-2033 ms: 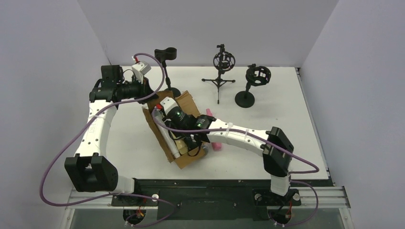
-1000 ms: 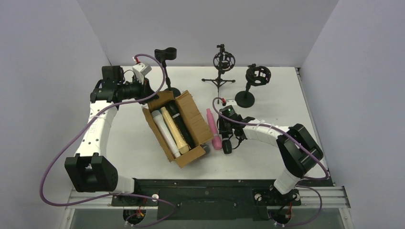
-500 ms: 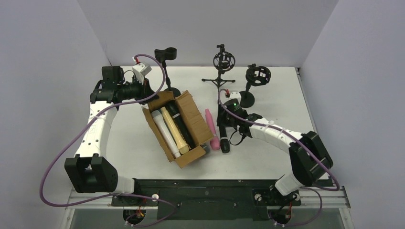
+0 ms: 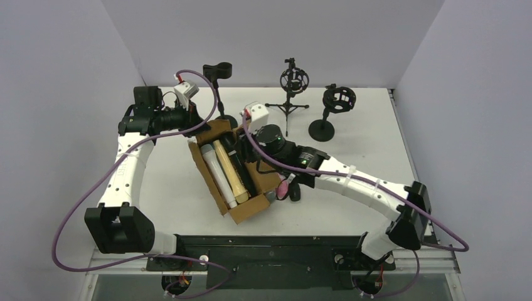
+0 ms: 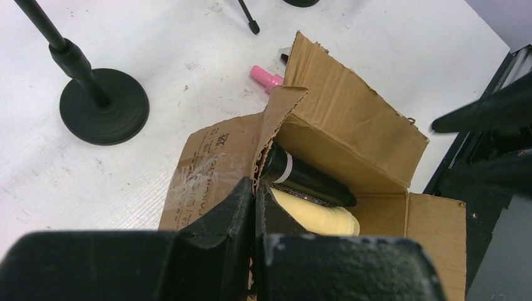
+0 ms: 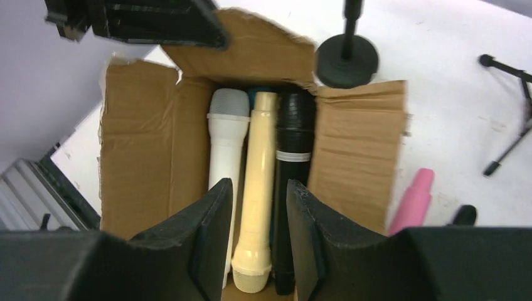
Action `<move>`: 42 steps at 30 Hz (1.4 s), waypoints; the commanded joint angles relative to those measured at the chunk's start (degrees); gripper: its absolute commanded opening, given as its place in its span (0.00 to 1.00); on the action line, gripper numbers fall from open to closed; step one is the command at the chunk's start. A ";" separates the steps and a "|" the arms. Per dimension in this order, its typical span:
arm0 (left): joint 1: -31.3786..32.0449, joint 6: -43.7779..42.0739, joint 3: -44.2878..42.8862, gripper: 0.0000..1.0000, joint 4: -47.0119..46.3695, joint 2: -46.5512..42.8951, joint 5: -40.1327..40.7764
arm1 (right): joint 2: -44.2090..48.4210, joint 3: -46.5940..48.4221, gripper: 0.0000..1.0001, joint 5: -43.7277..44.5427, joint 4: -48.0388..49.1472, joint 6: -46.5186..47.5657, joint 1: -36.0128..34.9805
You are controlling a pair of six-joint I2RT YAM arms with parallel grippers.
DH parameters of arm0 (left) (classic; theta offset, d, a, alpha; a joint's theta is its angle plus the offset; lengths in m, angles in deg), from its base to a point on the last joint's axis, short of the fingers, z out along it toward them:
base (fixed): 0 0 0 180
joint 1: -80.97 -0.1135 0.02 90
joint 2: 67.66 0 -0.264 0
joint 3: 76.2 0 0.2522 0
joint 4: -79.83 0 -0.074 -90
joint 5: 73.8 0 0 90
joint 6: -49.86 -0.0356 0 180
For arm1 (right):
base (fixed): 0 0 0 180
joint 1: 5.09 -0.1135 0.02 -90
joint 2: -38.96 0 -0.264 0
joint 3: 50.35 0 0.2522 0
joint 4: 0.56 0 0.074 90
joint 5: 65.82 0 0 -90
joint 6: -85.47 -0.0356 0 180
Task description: Attach the microphones to the stand
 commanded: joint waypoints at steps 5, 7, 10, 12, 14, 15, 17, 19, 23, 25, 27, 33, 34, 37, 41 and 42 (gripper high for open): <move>0.67 2.41 -3.15 0.00 -2.91 -3.49 -2.45 | -14.97 5.98 0.38 -1.68 -2.66 5.47 -4.49; 0.70 2.41 -2.78 0.00 -3.08 -3.73 -2.15 | -17.95 6.87 0.39 -1.19 -2.63 6.01 -4.53; 0.72 2.06 -2.50 0.00 -2.89 -3.79 -1.79 | -20.20 7.75 0.39 -0.04 -2.63 6.47 -4.46; 0.70 1.79 -2.53 0.00 -2.86 -3.86 -1.70 | -21.49 8.29 0.39 0.86 -2.56 6.55 -4.45; 0.73 1.70 -2.48 0.00 -2.88 -3.75 -1.70 | -22.67 8.81 0.39 1.81 -2.62 6.64 -4.45; 0.74 1.66 -2.48 0.00 -2.87 -3.66 -1.71 | -23.34 9.15 0.39 2.21 -2.78 6.67 -4.45; 0.70 1.52 -2.48 0.00 -2.85 -3.55 -1.72 | -24.36 9.56 0.39 3.05 -2.86 6.65 -4.45; 0.72 1.34 -2.48 0.00 -2.85 -3.46 -1.83 | -25.34 9.97 0.39 3.35 -3.04 6.69 -4.45; 0.69 1.19 -2.31 0.00 -2.73 -3.36 -2.13 | -27.77 10.84 0.41 3.11 -3.57 6.87 -4.54; 0.69 1.18 -2.32 0.00 -2.73 -3.34 -2.17 | -28.95 11.02 0.42 3.08 -3.59 6.83 -4.54; 0.69 1.60 -2.34 0.00 -2.93 -3.34 -2.30 | -30.01 11.07 0.43 3.06 -3.65 6.73 -4.54; 0.72 1.40 -3.31 0.00 -2.42 -2.82 -2.35 | -31.80 11.28 0.39 2.92 -4.18 6.76 -4.54; 0.69 1.38 -3.45 0.00 -2.37 -2.71 -2.39 | -31.93 11.22 0.35 2.94 -4.22 6.74 -4.54; 0.70 1.40 -3.60 0.00 -2.43 -2.60 -2.33 | -31.66 11.11 0.23 2.86 -4.36 6.70 -4.54; 0.69 0.67 -3.82 0.00 -2.19 -2.28 -1.68 | -27.05 11.04 0.03 1.85 -4.02 6.43 -4.20; 0.67 0.49 -3.98 0.00 -2.04 -2.20 -1.44 | -25.98 10.97 0.00 1.19 -3.85 6.28 -3.97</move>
